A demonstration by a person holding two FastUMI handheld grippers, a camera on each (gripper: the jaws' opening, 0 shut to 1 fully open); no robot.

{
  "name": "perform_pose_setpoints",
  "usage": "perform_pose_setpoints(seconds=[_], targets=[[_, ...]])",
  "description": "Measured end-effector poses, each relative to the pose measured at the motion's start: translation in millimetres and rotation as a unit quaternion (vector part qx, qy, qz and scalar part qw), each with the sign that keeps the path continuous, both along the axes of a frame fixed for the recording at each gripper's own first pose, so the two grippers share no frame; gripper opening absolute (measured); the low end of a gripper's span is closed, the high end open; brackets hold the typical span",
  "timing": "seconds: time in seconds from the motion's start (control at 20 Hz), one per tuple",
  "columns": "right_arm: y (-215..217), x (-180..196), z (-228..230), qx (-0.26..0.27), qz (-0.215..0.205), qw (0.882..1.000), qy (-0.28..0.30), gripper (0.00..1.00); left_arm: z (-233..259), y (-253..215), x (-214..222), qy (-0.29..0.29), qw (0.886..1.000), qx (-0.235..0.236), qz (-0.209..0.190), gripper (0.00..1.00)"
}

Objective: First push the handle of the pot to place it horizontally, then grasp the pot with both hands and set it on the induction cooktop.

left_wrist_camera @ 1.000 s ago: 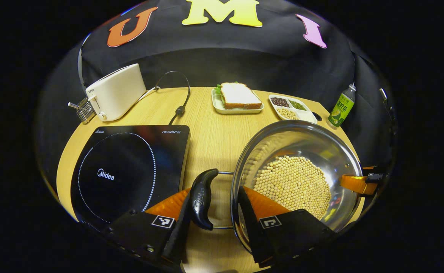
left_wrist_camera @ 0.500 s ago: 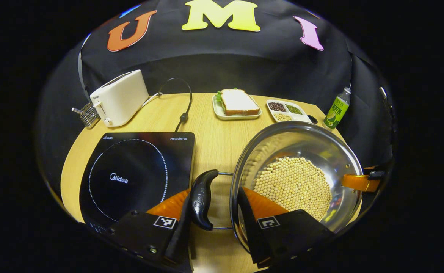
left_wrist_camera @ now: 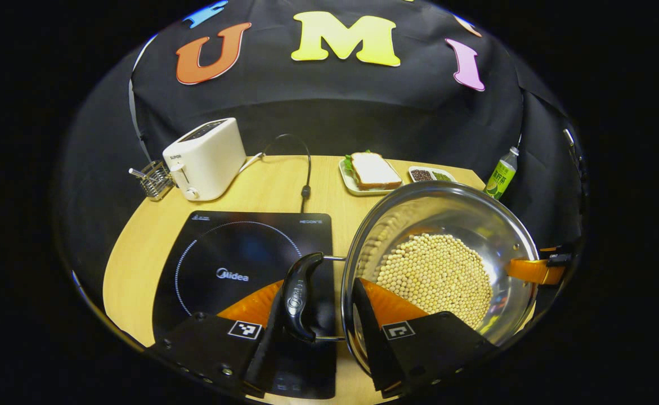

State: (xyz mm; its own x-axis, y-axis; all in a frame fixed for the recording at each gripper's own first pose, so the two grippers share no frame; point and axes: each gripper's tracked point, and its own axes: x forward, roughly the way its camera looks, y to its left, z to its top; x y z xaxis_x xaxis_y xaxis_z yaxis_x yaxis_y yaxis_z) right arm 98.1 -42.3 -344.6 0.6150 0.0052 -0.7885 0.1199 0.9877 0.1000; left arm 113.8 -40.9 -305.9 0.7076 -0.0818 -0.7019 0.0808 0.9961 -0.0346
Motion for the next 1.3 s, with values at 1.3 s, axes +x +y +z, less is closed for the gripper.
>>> perform_pose_setpoints(seconds=[1.3], targets=[[189.4,34.7,21.6,0.022,0.015,1.000,0.007,0.58,22.5,181.1,11.5,-0.005,0.999,0.031,0.015,0.63]])
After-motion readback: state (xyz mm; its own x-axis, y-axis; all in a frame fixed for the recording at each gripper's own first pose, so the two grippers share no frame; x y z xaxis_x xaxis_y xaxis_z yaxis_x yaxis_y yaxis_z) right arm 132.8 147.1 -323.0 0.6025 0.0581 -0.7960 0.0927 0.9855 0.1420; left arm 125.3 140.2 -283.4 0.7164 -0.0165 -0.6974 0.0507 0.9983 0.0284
